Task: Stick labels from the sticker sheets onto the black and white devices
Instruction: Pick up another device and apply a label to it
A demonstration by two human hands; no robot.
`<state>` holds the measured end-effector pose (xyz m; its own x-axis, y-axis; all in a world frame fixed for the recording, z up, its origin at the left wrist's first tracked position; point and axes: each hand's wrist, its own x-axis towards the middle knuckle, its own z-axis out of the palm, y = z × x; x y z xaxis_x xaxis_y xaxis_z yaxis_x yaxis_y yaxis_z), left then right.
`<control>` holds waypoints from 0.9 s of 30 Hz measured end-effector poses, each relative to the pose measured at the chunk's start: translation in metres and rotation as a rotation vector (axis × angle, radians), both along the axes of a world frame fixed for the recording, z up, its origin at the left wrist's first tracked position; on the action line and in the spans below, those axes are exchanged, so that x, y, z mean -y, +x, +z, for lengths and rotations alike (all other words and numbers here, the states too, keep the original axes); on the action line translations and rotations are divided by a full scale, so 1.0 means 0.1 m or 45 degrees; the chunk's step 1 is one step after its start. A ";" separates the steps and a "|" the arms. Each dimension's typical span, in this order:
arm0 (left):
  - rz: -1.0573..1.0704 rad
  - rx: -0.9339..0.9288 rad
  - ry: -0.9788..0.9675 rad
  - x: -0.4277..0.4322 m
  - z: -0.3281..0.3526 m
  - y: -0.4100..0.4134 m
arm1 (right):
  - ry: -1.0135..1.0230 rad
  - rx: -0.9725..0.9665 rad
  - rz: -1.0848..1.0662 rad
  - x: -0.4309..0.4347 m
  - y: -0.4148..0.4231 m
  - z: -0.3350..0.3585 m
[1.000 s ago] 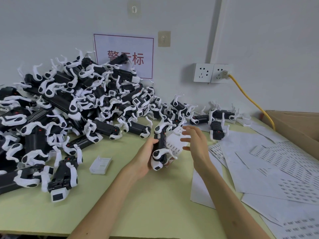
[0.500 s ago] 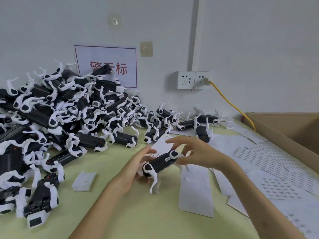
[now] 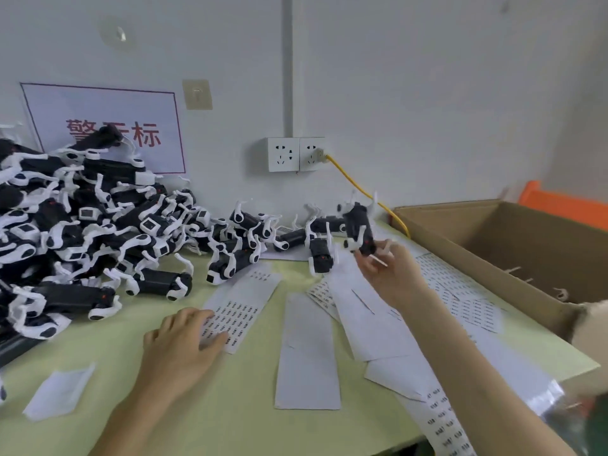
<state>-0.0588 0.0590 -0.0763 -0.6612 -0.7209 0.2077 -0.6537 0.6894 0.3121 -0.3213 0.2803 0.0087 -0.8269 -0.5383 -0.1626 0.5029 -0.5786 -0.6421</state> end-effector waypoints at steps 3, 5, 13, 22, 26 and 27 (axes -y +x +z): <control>0.003 0.005 -0.032 -0.03 0.02 -0.02 | -0.145 -0.081 -0.196 -0.29 -0.36 0.21; 0.010 0.018 -0.027 -0.04 0.02 -0.02 | -0.119 -0.212 -0.344 -0.38 -0.56 0.18; -0.009 0.043 -0.045 -0.06 0.02 -0.04 | 0.459 -0.404 -0.070 0.26 -0.20 -0.16; -0.031 -0.034 -0.053 -0.03 0.00 -0.03 | 0.960 -1.664 0.375 1.59 1.04 -0.33; -0.026 -0.035 -0.116 -0.01 -0.02 -0.02 | 0.953 -1.682 0.489 2.08 1.36 -0.34; -0.023 -0.033 -0.137 -0.01 -0.02 -0.02 | 1.021 -1.695 0.526 2.19 1.40 -0.36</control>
